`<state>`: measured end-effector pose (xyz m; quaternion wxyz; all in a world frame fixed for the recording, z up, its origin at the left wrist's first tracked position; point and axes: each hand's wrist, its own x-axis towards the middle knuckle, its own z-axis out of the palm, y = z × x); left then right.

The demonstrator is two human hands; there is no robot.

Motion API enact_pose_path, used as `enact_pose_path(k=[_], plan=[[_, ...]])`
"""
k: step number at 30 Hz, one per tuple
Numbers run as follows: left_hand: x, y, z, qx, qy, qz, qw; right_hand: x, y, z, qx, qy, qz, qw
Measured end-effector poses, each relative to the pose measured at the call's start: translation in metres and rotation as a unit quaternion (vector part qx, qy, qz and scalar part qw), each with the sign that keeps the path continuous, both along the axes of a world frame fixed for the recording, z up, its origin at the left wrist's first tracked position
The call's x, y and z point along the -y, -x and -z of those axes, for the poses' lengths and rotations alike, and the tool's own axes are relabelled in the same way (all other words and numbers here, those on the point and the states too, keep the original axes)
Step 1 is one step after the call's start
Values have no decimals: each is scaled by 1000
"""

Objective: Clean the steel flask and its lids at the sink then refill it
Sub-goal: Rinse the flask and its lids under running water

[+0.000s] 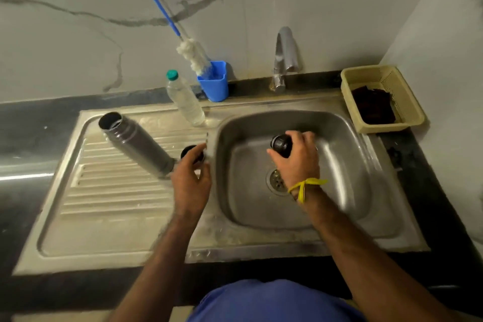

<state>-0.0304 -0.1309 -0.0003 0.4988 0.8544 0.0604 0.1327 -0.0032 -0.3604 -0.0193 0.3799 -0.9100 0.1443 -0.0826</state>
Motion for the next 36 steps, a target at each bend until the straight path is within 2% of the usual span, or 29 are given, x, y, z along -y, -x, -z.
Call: enact_pose_path(k=[2,5,7,9,13,16,20,23,30,33,36], plan=[[-9,11,2,-5,19,-32,999,-2,7,-1,-57,-4,-32,998],[-21,32,1,-3,24,-63,998,-17,16,-4,-19,-9,-50,999],[-33,44,2,-8,21,-68,997,-34,26,0,-55,-35,-74,995],[-46,55,1,-14,27,-74,997,-54,38,1,-88,-67,-120,987],[-78,66,-8,-15,10,-97,995,-104,60,2,-92,-70,-258,959],[-102,74,-10,-24,-11,-110,994,-142,63,7,-87,-97,-295,947],[-124,84,-8,-32,-16,-120,992,-182,62,15,-64,-139,-297,942],[-136,89,-6,-24,-20,-134,990,-205,60,21,-81,-145,-308,937],[-153,86,-7,-16,-54,-108,993,-224,62,37,-101,11,-307,946],[-152,81,-2,-22,-66,-85,994,-215,64,40,-101,6,-318,943],[-146,74,1,-25,-67,-63,995,-201,66,39,-81,-35,-276,957]])
